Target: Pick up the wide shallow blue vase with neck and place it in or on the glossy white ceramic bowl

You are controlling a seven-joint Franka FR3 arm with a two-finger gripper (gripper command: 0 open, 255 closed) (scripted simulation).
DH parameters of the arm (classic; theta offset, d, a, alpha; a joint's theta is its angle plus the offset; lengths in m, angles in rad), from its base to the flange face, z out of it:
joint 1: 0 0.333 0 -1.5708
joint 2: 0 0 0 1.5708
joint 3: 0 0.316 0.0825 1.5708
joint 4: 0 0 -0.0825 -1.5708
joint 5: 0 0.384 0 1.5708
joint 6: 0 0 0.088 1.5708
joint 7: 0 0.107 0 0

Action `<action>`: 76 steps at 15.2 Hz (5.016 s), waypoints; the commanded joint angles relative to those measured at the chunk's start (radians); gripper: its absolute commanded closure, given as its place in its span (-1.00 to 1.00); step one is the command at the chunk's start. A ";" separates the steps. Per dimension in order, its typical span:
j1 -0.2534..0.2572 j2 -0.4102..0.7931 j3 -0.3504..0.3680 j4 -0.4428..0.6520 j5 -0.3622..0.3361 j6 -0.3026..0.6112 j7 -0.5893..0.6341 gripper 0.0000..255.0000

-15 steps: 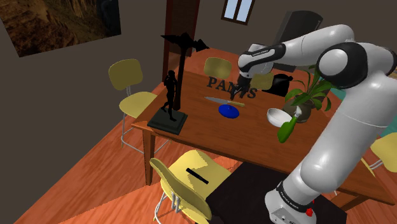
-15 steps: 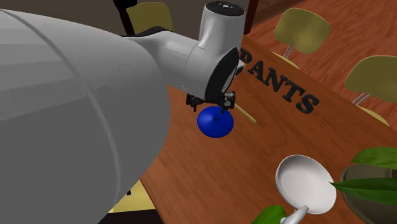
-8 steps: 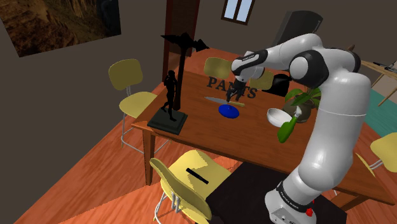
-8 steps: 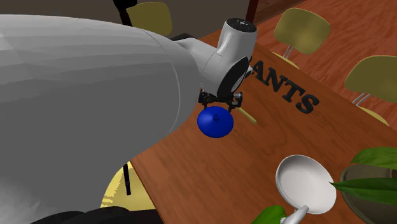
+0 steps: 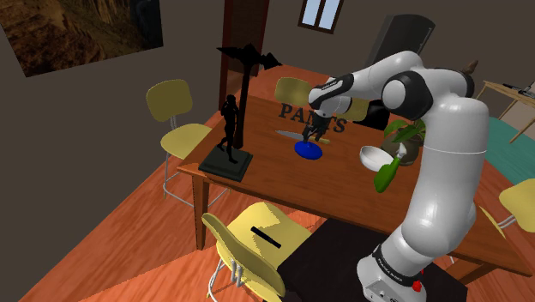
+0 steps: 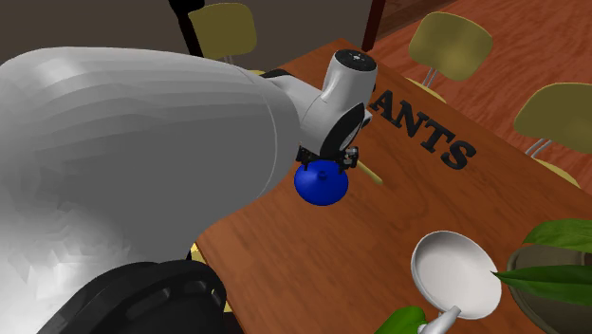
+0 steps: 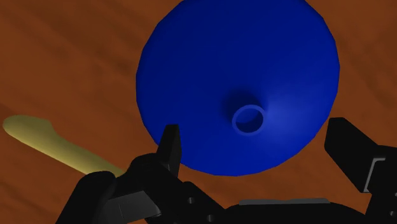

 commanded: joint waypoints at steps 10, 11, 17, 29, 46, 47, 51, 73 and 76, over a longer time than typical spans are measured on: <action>0.000 0.001 0.001 -0.001 0.001 0.003 0.000 1.00; 0.000 0.001 0.001 -0.001 0.001 0.003 0.000 1.00; 0.002 -0.007 -0.002 0.001 -0.004 -0.007 0.003 1.00; 0.016 -0.091 -0.024 0.052 -0.053 -0.134 0.041 1.00; 0.002 -0.184 -0.055 0.129 -0.101 -0.299 0.039 1.00; -0.008 -0.196 -0.063 0.117 -0.104 -0.300 0.021 1.00; -0.054 -0.234 -0.098 0.083 -0.116 -0.308 -0.056 1.00; -0.382 -0.157 -0.281 0.246 -0.061 -0.459 -0.553 1.00; -0.381 -0.151 -0.279 0.213 -0.056 -0.421 -0.558 1.00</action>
